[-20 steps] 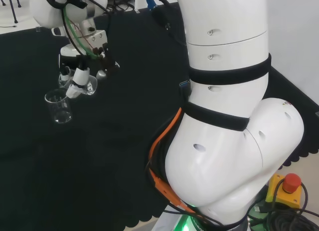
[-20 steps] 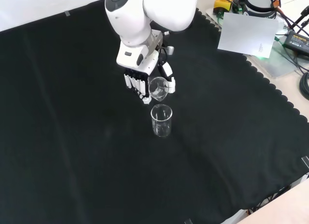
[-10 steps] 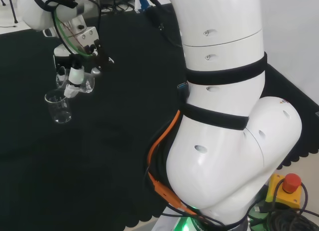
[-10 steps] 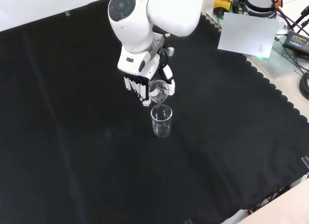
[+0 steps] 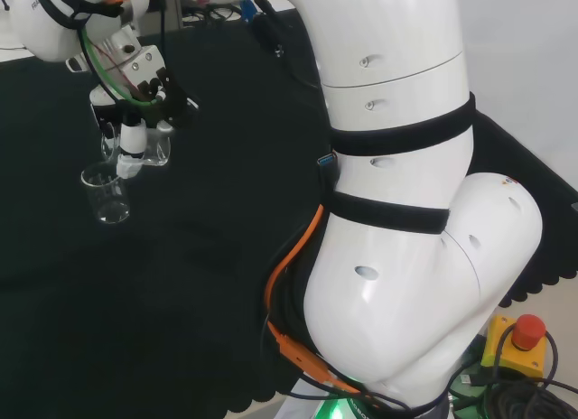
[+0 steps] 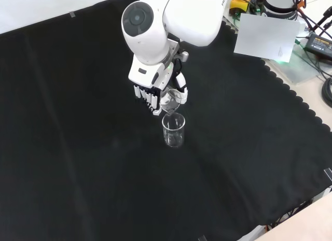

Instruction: Pour the water from the handheld beaker into the one on the table.

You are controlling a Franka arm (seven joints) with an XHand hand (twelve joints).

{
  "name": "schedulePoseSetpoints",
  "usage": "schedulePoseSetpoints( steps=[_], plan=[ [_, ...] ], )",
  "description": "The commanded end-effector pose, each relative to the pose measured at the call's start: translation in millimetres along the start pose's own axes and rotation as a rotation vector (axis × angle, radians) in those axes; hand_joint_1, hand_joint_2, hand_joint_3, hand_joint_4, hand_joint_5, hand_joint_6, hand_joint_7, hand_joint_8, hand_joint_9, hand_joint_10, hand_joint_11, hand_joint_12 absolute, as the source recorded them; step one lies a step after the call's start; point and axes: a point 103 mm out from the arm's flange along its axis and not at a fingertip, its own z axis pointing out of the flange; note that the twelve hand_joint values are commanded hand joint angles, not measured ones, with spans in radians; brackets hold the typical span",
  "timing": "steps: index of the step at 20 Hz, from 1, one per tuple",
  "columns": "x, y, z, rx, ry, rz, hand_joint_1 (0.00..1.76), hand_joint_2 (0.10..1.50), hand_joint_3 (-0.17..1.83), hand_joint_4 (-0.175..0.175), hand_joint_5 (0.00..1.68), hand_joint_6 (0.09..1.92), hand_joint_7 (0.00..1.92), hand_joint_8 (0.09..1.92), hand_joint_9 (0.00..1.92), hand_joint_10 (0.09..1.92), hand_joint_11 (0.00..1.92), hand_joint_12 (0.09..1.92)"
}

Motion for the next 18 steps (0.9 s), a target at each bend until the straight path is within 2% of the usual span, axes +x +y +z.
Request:
schedulePoseSetpoints(
  steps=[1, 18],
  plan=[
    [1, -1, -3, 0.024, -0.042, 0.013, 1.17, 0.59, 0.68, 0.172, 1.41, 0.42, 1.79, 0.09, 1.66, 0.1, 1.21, 0.84],
    [11, 2, -14, 0.102, -0.148, 0.047, 1.17, 0.59, 0.69, 0.173, 1.4, 0.44, 1.79, 0.09, 1.66, 0.1, 1.2, 0.84]
  ],
)
